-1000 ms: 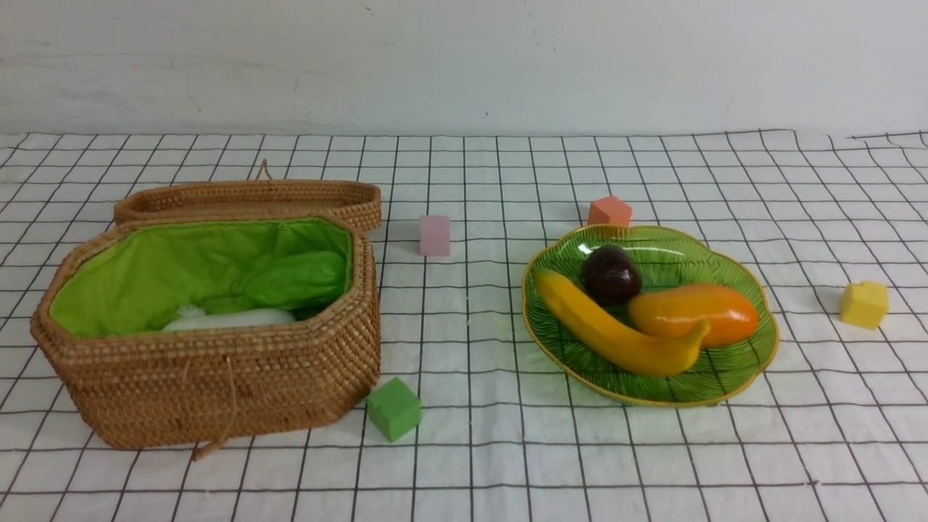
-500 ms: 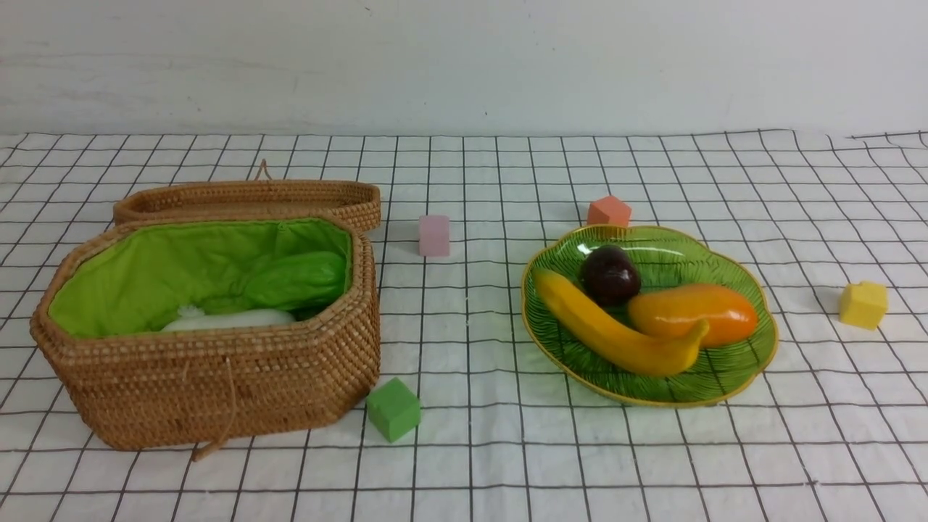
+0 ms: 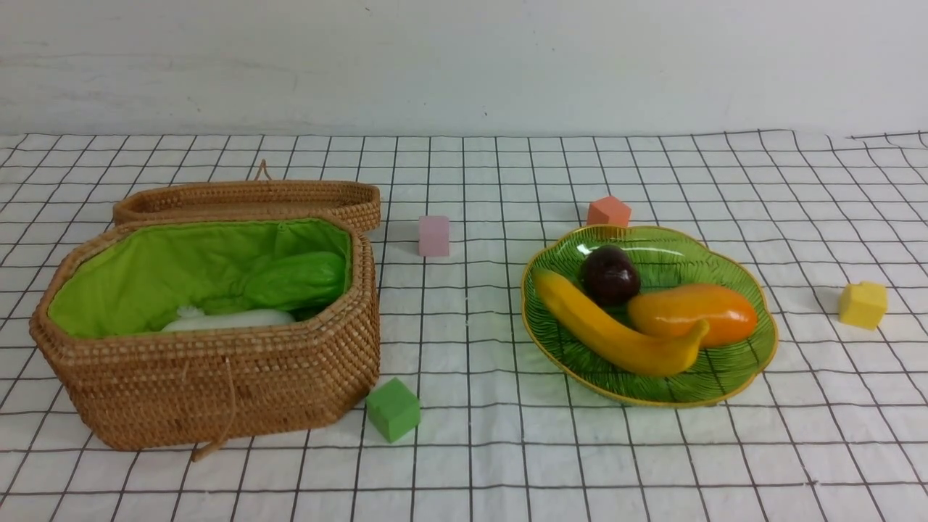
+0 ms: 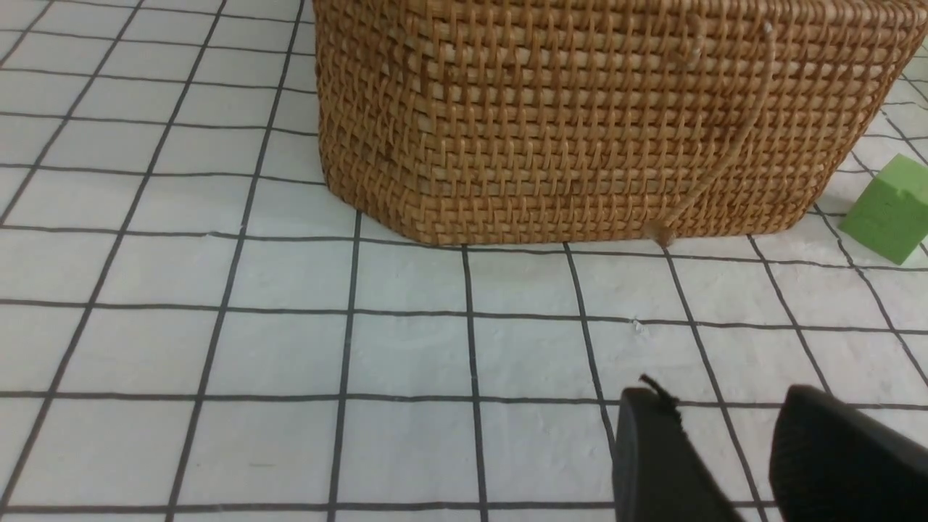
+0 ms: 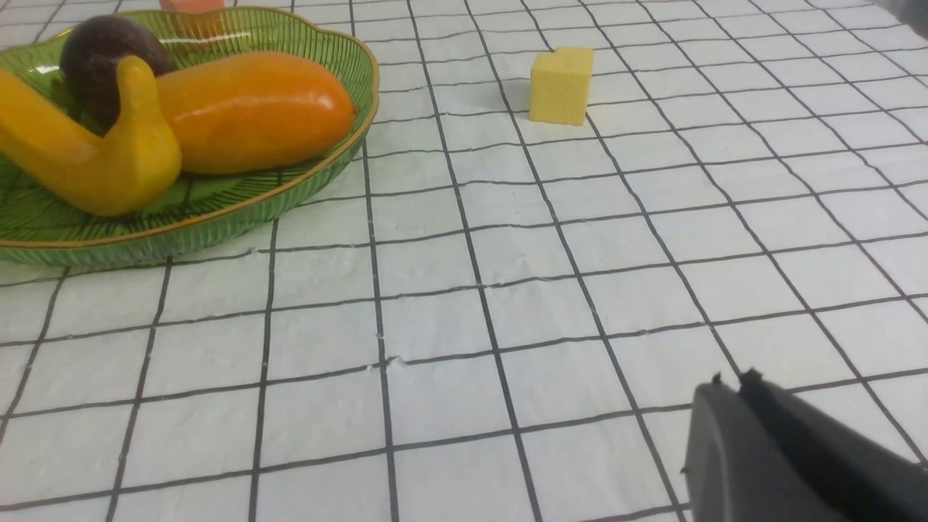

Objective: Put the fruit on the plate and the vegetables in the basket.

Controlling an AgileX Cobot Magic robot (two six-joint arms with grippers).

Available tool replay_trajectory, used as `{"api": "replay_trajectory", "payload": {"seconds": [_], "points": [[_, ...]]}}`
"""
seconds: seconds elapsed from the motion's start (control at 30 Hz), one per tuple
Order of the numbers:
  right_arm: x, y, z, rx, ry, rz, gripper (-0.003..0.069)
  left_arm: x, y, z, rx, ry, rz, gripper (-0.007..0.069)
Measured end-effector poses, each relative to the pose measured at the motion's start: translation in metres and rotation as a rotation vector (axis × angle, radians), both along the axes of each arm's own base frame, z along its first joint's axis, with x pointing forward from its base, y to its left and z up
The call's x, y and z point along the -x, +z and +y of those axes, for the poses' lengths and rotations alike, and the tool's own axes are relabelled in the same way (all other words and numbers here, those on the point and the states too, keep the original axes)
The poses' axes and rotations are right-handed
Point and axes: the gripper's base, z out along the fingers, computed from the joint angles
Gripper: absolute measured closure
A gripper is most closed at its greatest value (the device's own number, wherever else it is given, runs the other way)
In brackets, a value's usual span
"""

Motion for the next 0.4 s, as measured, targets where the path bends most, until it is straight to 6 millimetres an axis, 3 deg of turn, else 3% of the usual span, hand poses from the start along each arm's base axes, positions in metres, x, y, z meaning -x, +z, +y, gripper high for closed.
{"api": "replay_trajectory", "payload": {"seconds": [0.4], "points": [[0.0000,0.0000,0.0000,0.000,0.000,0.000,0.0614,0.0000,0.0000,0.0000,0.000,0.000,0.000,0.0386]]}}
